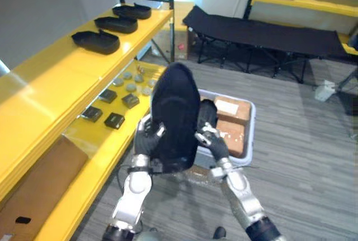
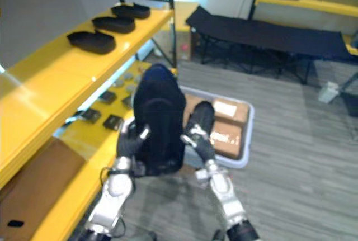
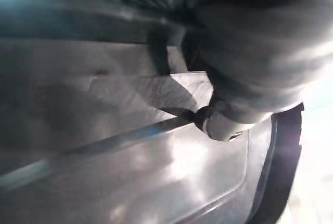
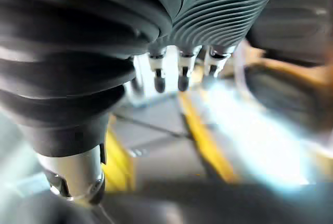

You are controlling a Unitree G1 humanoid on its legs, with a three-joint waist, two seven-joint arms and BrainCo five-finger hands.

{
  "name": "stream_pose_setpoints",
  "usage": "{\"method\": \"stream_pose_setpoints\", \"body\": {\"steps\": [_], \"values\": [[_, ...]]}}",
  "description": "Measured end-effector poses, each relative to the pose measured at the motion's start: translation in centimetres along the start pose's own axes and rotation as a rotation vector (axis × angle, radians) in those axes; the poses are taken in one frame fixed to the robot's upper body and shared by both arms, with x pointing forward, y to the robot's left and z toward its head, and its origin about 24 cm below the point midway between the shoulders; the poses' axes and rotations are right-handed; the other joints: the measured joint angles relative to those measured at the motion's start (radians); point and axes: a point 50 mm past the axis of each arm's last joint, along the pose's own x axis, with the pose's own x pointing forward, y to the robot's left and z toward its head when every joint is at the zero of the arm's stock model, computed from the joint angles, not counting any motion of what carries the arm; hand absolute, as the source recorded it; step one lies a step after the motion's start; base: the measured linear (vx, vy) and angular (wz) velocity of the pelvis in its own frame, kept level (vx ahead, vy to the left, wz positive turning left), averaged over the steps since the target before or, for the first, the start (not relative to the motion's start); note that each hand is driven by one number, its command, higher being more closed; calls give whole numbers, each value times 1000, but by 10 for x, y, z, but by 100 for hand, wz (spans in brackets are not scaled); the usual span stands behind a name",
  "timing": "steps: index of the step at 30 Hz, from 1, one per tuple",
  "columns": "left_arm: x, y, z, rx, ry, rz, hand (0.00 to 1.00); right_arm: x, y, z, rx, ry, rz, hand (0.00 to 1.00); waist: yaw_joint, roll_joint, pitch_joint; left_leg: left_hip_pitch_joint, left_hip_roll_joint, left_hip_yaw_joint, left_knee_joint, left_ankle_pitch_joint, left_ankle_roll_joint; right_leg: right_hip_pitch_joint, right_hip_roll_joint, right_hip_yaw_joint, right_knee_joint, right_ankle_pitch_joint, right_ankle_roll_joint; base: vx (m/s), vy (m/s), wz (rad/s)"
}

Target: Walk over and take plastic housings, then place them on the shelf

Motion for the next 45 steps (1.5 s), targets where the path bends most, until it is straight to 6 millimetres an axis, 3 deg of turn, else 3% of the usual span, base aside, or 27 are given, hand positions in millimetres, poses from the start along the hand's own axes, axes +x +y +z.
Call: {"method": "stream_pose_setpoints", "body": {"steps": [3,7,13,19,24,32,35,38,40,42,43,45], "values": [[-2,33,-6,74,13,203,100,-18,-39,21,51,-98,-117,0,-11,5,-5,4,2,16,-6,0,0,-10,3,17,1,0,-1,31,15,-21],[-3,59,-6,115,6,362,100,-46,-57,12,87,-33,-148,0,-18,5,-6,32,12,46,-28,-3,-6,-11,14,39,2,4,4,49,8,-19],[-5,71,-5,113,-6,443,100,-68,-70,-10,67,90,-217,0,-36,6,-13,36,11,65,-40,-4,-5,-25,14,56,2,6,7,16,15,-9],[-12,88,0,104,-26,549,100,-93,-92,-25,-135,235,-460,0,-39,4,-16,38,10,71,-39,-6,-3,-27,15,69,2,8,8,-10,8,-3],[-20,86,10,12,-53,485,100,-109,-97,-35,-276,353,-570,0,-34,8,-36,32,6,64,-40,-8,-2,-27,11,73,2,8,10,-18,10,1],[-25,83,11,-16,-35,451,100,-105,-91,-39,-267,371,-529,0,-33,14,-40,25,-1,7,-56,-4,-2,1,3,17,2,-17,17,-1,3,21],[-28,94,14,12,-22,509,100,-95,-83,-48,-253,412,-432,0,-15,14,-40,-2,-6,-70,-51,3,-2,30,-1,-65,3,-23,24,45,-6,68],[-44,118,12,45,23,631,100,-85,-66,-62,-272,464,-306,0,46,15,-39,-4,-18,-167,-52,9,-3,102,-6,-175,3,-48,38,83,-13,102],[-54,128,10,70,51,676,100,-78,-57,-65,-279,469,-267,0,67,12,-41,-22,-35,-240,-48,14,0,143,-12,-258,3,-62,43,70,-32,131],[-66,142,9,124,73,709,100,-67,-52,-65,-296,450,-253,0,104,4,-44,-54,-58,-302,-64,42,7,170,-26,-367,11,-77,52,47,-10,149],[-76,150,9,154,91,735,100,-62,-51,-64,-312,441,-258,0,139,6,-43,-64,-71,-330,-72,56,12,174,-39,-401,32,-85,56,29,42,117],[-90,161,10,175,115,793,100,-51,-49,-60,-326,412,-263,0,162,11,-39,-75,-98,-351,-71,78,21,194,-64,-429,60,-86,56,35,114,118]]}}
